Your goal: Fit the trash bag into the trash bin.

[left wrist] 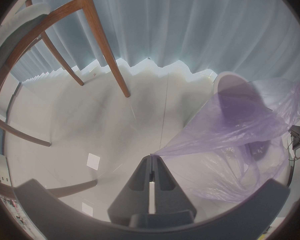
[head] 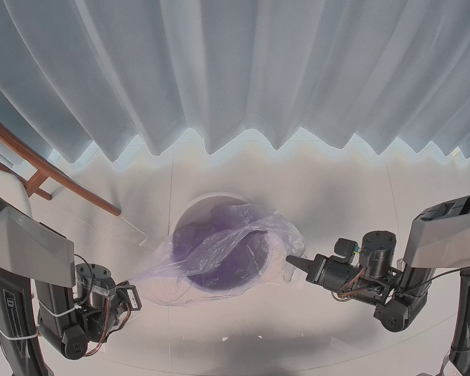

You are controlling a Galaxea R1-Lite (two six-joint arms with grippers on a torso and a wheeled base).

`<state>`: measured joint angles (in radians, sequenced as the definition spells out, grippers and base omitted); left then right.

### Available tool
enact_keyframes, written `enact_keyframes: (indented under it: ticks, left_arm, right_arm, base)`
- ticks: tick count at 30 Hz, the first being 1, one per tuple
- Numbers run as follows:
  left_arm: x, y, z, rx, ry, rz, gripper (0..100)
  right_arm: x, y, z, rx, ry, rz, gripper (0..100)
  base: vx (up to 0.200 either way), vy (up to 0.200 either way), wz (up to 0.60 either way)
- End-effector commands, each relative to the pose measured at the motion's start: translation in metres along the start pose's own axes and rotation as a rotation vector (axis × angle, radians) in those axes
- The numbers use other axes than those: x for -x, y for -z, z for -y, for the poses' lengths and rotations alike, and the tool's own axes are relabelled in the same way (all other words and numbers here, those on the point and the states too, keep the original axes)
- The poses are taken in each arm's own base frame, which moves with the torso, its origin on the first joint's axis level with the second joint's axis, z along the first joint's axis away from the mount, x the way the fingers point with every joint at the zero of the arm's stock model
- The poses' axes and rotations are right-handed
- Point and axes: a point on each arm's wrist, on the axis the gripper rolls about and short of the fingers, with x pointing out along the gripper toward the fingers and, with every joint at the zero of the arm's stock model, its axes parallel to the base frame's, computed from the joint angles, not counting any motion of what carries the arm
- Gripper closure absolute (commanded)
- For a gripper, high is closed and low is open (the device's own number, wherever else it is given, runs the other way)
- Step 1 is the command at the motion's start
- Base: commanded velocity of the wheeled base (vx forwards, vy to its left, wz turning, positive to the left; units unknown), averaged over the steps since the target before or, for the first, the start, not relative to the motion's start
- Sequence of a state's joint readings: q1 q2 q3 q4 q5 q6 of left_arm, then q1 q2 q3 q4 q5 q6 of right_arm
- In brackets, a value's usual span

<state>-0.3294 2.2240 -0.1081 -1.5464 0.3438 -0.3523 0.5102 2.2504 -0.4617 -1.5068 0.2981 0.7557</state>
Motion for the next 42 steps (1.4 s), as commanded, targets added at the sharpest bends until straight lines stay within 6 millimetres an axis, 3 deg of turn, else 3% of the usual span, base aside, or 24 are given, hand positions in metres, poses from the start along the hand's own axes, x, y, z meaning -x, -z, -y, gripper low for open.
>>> enact_keyframes:
  ticks: [1,9,14,20,29,38,42]
  left_arm:
    - [-0.011,0.017,-0.007,-0.019,-0.044,-0.074,100]
    - [-0.017,0.021,-0.010,-0.016,-0.061,-0.089,100]
    - [-0.021,0.018,-0.016,0.000,-0.083,-0.081,100]
    - [-0.025,0.016,-0.016,0.006,-0.079,-0.068,100]
    - [-0.042,-0.003,-0.016,0.055,-0.088,0.032,100]
    - [-0.043,-0.022,-0.011,0.091,-0.064,0.112,100]
    - [-0.023,-0.045,-0.004,0.115,-0.016,0.199,100]
  right_arm:
    - [-0.004,0.011,0.012,-0.016,0.044,-0.047,100]
    - [-0.013,0.030,0.034,0.017,0.096,-0.109,100]
    - [-0.014,0.029,0.035,0.017,0.096,-0.105,100]
    - [-0.014,0.019,0.040,0.015,0.103,-0.069,100]
    - [-0.017,-0.003,0.047,0.023,0.089,0.030,100]
    - [-0.015,-0.012,0.040,0.039,0.050,0.079,100]
    - [0.000,-0.026,0.011,0.008,-0.017,0.113,100]
  base:
    - [0.000,0.000,0.00]
    - [0.000,0.000,0.00]
    - [0.000,0.000,0.00]
    - [0.000,0.000,0.00]
    - [0.000,0.000,0.00]
    - [0.000,0.000,0.00]
    - [0.000,0.000,0.00]
